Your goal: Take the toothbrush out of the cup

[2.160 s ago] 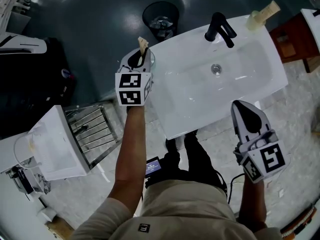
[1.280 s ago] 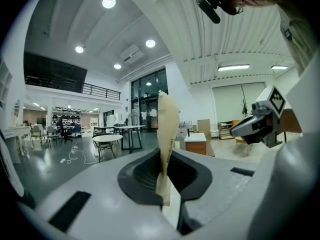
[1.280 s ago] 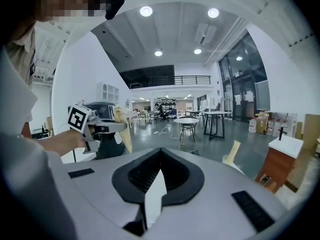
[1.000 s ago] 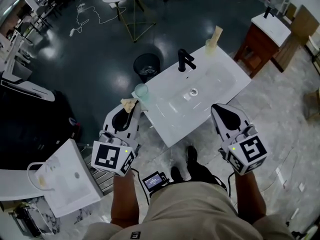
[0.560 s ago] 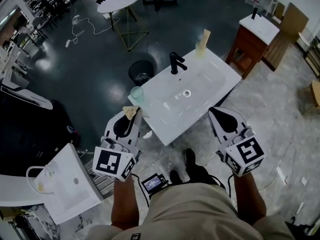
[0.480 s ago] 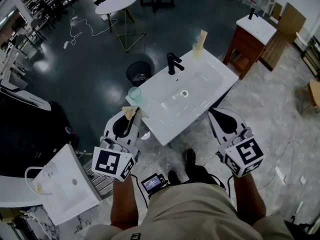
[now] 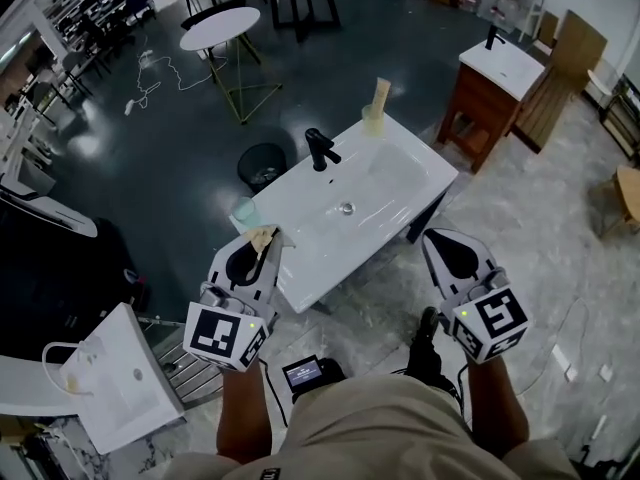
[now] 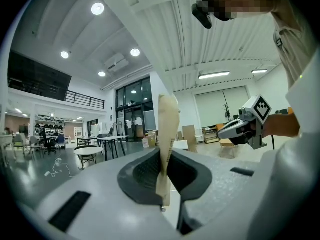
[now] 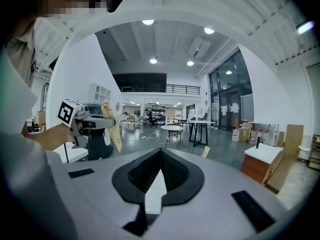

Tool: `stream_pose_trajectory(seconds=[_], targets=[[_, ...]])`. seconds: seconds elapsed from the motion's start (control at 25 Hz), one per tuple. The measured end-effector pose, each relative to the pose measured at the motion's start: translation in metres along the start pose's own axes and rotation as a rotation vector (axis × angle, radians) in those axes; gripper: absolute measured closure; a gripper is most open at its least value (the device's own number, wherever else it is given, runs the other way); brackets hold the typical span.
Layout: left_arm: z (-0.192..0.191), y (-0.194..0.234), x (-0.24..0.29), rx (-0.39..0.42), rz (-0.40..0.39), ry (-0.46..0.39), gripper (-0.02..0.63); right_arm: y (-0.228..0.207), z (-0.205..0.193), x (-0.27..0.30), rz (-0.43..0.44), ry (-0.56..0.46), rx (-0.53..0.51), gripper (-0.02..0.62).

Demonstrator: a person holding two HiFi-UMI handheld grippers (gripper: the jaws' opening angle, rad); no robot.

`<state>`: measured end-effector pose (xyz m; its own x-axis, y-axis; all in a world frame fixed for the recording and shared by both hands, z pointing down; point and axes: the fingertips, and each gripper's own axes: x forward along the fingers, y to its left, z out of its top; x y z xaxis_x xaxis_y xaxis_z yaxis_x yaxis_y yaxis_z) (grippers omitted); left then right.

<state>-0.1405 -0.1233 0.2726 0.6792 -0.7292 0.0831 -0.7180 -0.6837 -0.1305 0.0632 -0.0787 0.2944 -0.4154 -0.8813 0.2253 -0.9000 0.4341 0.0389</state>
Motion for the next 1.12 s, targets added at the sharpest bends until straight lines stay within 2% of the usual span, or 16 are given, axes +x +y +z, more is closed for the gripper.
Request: stream_pose_trajectory(seconds=[0.32, 0.56, 0.76, 1.12], targets=[[0.012, -0.059, 0.131, 0.004, 0.057, 0.063, 0.58, -0.166, -0.019, -0.013, 0.039, -0.01, 0.036, 0.591], [0.034, -0.102, 0.216, 0.018, 0.142, 0.097, 0.58, -0.282, -0.025, -0.022, 0.093, -0.013, 0.056, 0.591], [0.051, -0.116, 0.251, 0.019, 0.208, 0.107, 0.58, -0.336, -0.019, -0.017, 0.133, -0.027, 0.069, 0.591], [0.057, -0.112, 0.299, 0.033, 0.243, 0.104, 0.58, -0.371, -0.024, 0.005, 0.193, -0.019, 0.064, 0.591]])
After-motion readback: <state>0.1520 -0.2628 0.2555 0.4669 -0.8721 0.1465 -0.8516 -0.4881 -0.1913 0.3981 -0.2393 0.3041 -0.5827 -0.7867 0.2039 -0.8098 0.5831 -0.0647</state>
